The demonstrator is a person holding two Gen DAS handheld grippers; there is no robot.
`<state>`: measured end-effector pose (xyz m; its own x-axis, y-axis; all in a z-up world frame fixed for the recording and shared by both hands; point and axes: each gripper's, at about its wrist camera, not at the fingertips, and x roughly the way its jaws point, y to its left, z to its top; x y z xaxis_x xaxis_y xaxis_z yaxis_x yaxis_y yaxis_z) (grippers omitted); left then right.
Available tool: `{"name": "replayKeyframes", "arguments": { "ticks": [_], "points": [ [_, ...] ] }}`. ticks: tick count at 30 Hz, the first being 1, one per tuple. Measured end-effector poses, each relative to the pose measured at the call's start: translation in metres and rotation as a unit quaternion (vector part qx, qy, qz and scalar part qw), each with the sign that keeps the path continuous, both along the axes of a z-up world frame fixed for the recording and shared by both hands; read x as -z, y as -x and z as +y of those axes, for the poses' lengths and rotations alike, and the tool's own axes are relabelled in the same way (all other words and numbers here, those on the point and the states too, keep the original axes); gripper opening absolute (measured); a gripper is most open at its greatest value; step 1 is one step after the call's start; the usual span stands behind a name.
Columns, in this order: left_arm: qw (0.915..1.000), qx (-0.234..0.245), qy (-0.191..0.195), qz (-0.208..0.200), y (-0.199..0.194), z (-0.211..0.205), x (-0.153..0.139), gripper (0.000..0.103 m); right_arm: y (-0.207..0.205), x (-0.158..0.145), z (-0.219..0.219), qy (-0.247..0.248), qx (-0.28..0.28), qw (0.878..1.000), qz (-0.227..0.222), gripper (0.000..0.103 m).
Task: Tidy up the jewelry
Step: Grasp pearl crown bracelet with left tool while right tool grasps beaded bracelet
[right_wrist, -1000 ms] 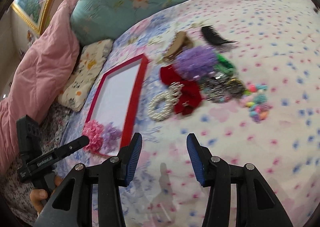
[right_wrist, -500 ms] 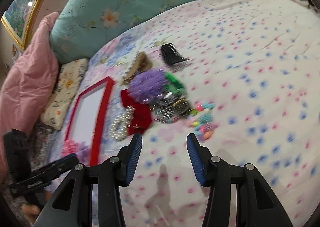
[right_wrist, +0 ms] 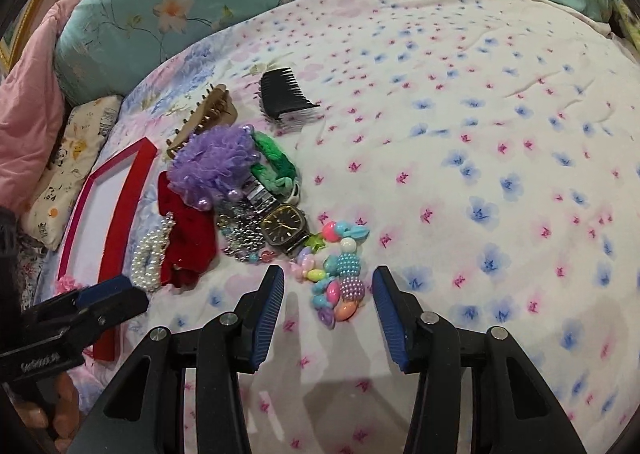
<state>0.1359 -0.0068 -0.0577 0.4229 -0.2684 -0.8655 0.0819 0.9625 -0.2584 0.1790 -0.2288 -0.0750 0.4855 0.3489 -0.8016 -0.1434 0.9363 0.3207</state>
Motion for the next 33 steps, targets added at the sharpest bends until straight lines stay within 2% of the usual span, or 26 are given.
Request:
{"name": "replayKeyframes", "arguments": {
  "ticks": [2,4,6,9,10,12,13,14,19,21,24,30,33],
  "points": [
    [0.9999,0.01,-0.006,0.003,-0.005,-0.002,0.005,0.059,-0.002,0.001,0.0,0.001,0.0,1.0,-0.004,0.046],
    [0.9996,0.02,-0.02,0.004,-0.009,-0.007,0.009,0.051,-0.005,0.002,0.002,0.003,-0.001,1.0,-0.008,0.044],
    [0.999,0.033,-0.029,0.009,-0.012,-0.011,0.014,0.038,-0.007,0.003,0.005,0.01,-0.006,1.0,-0.014,0.044],
    [0.9975,0.047,-0.052,0.0,-0.009,-0.017,0.017,0.029,-0.008,0.004,0.015,0.039,-0.019,0.999,-0.027,0.042],
    [0.9968,0.052,-0.06,-0.002,-0.008,-0.019,0.017,0.025,-0.007,0.004,0.017,0.049,-0.021,0.998,-0.029,0.04],
    [0.9969,0.055,-0.057,-0.002,-0.005,-0.02,0.017,0.016,-0.007,0.004,0.018,0.063,-0.022,0.997,-0.028,0.024],
    [0.9973,0.055,-0.05,0.0,-0.004,-0.018,0.016,0.016,-0.006,0.004,0.017,0.062,-0.021,0.998,-0.025,0.016],
    [0.9979,0.051,-0.04,0.002,-0.004,-0.015,0.015,0.014,-0.006,0.005,0.013,0.053,-0.019,0.998,-0.018,0.013],
    [0.9993,0.033,0.017,-0.006,0.008,-0.001,0.001,0.012,0.001,-0.001,-0.007,-0.025,-0.008,1.0,-0.002,0.012],
    [0.9988,0.026,0.039,-0.013,0.013,0.004,-0.006,0.012,0.006,-0.012,-0.013,-0.051,-0.003,0.999,-0.008,0.012],
    [0.9975,0.016,0.066,-0.021,0.025,0.016,-0.019,0.012,0.014,-0.034,-0.014,-0.066,-0.008,0.997,-0.032,0.012],
    [0.9959,0.009,0.08,-0.041,0.043,0.026,-0.039,0.012,0.029,-0.073,-0.007,-0.08,-0.027,0.994,-0.07,0.012],
    [0.9961,0.008,0.073,-0.047,0.049,0.028,-0.044,0.012,0.033,-0.085,0.0,-0.085,-0.037,0.993,-0.079,0.012]
  ]
}}
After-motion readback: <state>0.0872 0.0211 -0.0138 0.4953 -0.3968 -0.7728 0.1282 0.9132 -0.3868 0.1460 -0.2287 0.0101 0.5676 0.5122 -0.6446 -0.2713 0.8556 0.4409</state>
